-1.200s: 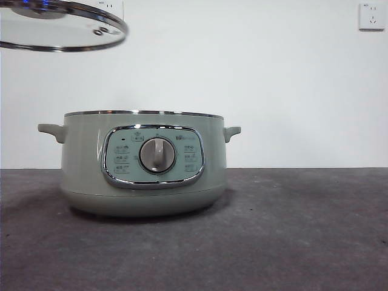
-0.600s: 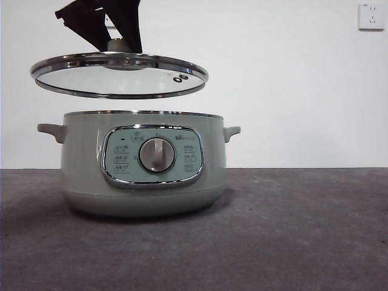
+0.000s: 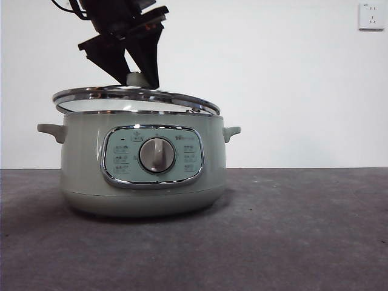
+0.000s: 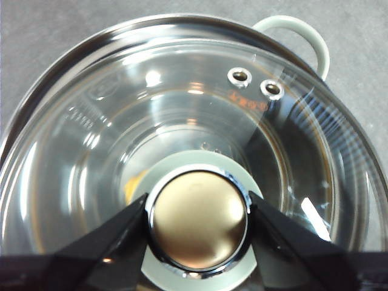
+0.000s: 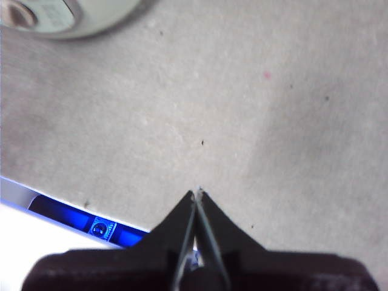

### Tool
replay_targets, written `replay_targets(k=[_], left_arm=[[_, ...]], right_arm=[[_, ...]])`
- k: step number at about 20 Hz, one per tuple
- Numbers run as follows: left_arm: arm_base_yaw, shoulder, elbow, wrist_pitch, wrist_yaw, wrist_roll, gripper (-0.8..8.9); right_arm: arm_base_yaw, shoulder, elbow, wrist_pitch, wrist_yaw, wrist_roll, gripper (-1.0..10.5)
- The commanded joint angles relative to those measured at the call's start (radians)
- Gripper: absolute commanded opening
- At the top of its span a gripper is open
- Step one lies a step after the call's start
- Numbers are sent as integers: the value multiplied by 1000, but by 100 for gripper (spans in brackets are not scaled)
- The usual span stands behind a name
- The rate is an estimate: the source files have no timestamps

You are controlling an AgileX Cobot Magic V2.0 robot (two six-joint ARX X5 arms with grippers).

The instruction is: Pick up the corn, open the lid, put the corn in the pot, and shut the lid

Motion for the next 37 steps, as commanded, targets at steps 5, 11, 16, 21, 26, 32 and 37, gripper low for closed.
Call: replay_targets(k=[5, 11, 16, 21, 26, 32, 37], left_arm=[[-2, 66, 4, 25, 6, -10, -9], [-3, 89, 4, 26, -43, 9, -9], [-2, 89, 4, 23, -35, 5, 89], [-2, 73, 5, 29, -33, -13, 570], [-2, -28, 5, 25, -34, -13, 570], [-2, -292, 5, -69, -37, -11, 324], [-2, -520, 5, -187, -37, -14, -1]], right_arm=[[1, -8, -40, 37, -4, 27, -16], [1, -8, -40, 51, -4, 27, -16], [1, -8, -40, 65, -4, 27, -16], [1, -8, -40, 73, -5, 27, -16], [1, -8, -40, 73, -5, 27, -16], [1, -8, -40, 73, -3, 27, -16], [1, -7, -40, 74, 1, 27, -16]])
